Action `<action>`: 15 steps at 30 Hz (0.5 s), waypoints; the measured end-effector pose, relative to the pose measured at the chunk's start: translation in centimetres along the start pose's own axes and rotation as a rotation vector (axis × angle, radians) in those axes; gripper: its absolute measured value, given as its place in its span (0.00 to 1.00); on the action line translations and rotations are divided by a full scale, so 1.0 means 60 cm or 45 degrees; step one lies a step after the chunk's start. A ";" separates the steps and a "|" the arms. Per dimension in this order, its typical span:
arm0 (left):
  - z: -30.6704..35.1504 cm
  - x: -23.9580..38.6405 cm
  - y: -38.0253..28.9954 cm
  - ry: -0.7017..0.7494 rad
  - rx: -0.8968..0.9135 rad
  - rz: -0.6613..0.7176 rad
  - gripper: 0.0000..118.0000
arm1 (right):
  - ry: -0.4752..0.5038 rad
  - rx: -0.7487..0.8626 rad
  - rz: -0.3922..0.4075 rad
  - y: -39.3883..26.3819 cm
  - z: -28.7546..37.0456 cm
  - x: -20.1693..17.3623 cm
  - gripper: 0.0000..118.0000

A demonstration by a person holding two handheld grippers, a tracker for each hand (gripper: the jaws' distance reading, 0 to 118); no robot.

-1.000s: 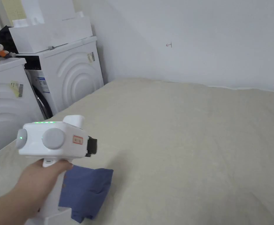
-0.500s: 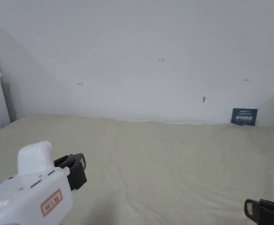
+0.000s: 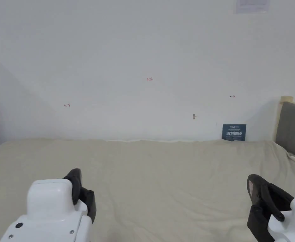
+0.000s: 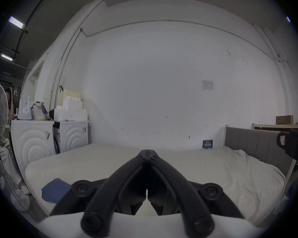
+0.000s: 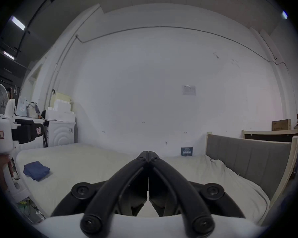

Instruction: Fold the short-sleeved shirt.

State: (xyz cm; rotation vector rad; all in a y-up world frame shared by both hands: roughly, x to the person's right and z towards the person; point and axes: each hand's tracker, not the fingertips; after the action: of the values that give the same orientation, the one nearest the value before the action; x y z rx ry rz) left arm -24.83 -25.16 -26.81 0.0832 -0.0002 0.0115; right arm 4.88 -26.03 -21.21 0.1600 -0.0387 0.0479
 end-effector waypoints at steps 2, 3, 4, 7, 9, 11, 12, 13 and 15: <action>-0.010 -0.002 -0.015 0.007 -0.100 0.005 0.00 | -0.016 -0.029 -0.041 -0.014 -0.002 0.003 0.01; -0.010 -0.002 -0.021 0.000 -0.113 0.015 0.00 | -0.023 -0.040 -0.078 -0.019 0.001 0.006 0.01; -0.006 -0.001 -0.025 -0.004 -0.110 0.022 0.00 | -0.049 -0.044 -0.093 -0.022 0.004 0.008 0.01; 0.000 -0.001 -0.029 -0.003 -0.097 0.008 0.00 | -0.087 -0.064 -0.093 -0.025 0.006 0.015 0.01; 0.003 0.005 -0.027 -0.023 -0.092 -0.001 0.00 | -0.109 -0.067 -0.106 -0.027 0.009 0.022 0.01; 0.008 0.007 -0.025 -0.054 -0.086 0.000 0.00 | -0.121 -0.071 -0.125 -0.028 0.011 0.027 0.01; 0.010 0.011 -0.025 -0.072 -0.080 -0.003 0.01 | -0.128 -0.069 -0.134 -0.028 0.013 0.029 0.01; 0.013 0.013 -0.024 -0.111 -0.070 0.002 0.08 | -0.123 -0.064 -0.145 -0.027 0.019 0.032 0.02; 0.015 0.015 -0.022 -0.133 -0.082 0.004 0.44 | -0.124 -0.055 -0.146 -0.026 0.022 0.034 0.25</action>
State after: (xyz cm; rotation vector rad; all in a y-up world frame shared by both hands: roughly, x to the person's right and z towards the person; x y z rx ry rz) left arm -23.93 -26.55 -26.00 0.0192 -0.1054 0.0102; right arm 6.92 -27.68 -20.08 0.1214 -0.1275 -0.0753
